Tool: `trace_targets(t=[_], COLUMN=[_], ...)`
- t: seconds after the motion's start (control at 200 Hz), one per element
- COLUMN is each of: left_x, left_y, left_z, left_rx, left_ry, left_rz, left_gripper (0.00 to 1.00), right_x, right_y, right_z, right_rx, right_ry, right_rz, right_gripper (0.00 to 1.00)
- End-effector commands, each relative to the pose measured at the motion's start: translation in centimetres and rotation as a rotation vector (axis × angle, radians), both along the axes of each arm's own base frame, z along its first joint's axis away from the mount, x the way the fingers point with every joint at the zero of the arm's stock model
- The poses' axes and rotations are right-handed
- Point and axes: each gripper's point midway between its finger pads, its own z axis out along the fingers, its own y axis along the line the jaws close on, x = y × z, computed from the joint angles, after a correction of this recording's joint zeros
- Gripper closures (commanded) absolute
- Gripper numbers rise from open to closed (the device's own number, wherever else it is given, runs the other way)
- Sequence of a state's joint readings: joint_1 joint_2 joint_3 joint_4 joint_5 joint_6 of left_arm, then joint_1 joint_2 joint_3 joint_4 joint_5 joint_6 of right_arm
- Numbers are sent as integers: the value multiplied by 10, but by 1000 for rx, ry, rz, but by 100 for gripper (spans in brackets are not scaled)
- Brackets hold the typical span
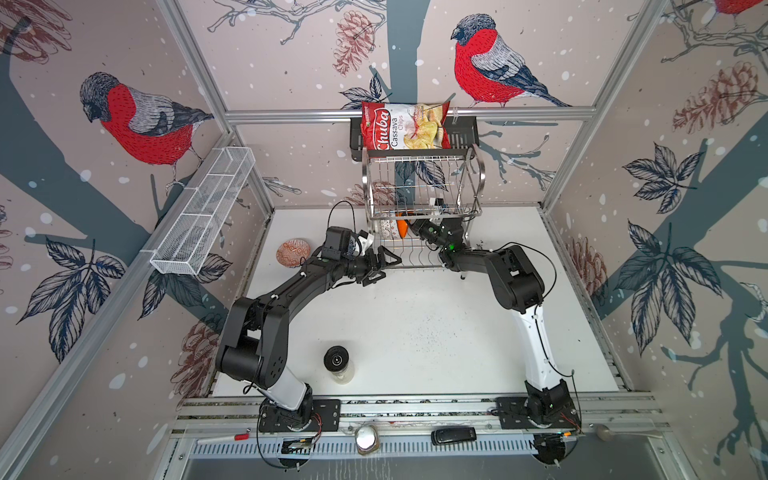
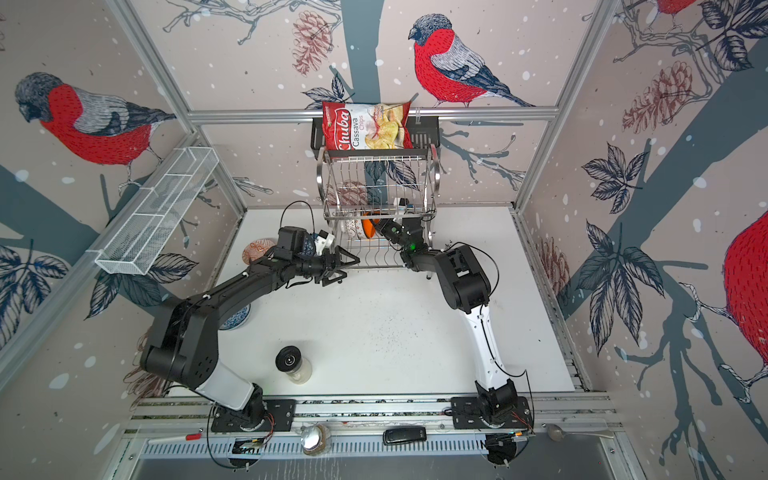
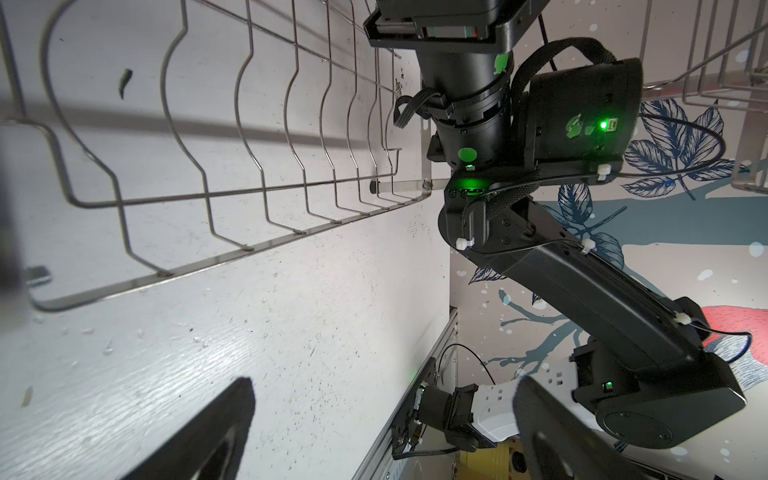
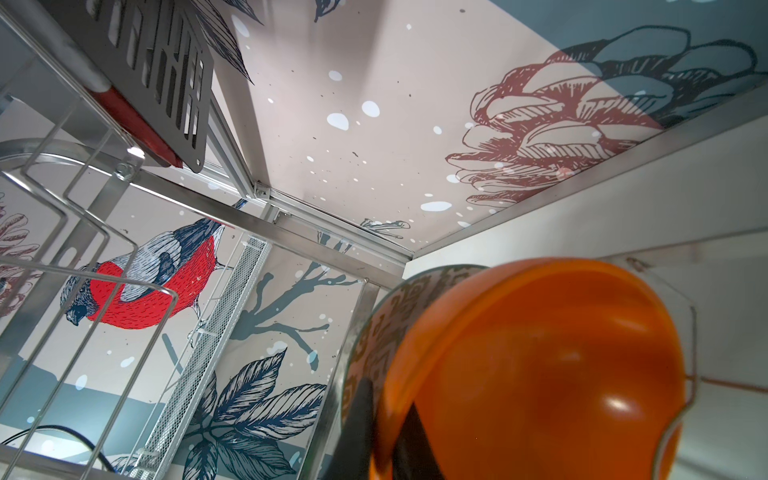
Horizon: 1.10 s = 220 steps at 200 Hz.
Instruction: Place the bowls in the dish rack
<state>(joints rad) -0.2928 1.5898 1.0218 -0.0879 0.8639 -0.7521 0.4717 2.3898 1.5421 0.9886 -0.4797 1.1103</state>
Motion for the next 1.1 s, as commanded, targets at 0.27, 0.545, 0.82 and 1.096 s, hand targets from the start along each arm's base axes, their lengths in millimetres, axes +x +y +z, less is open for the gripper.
trace_targets(t=[0.27, 0.545, 0.82, 1.096], left_x=[0, 0, -1, -1], left_y=[-1, -2, -2, -2], left_z=[1, 3, 3, 3], left_rx=[-8, -9, -10, -11], left_ry=[-11, -14, -14, -13], left_rz=[-15, -16, -16, -15], left_gripper=[3, 3, 3, 3], right_x=[-2, -2, -2, -3], right_y=[-3, -4, -3, -3], right_z=[-4, 1, 7, 14], right_rx=[-64, -51, -51, -42], right_ry=[-10, -16, -25, -32], right_rz=[23, 20, 22, 23], right_gripper=[85, 83, 80, 79])
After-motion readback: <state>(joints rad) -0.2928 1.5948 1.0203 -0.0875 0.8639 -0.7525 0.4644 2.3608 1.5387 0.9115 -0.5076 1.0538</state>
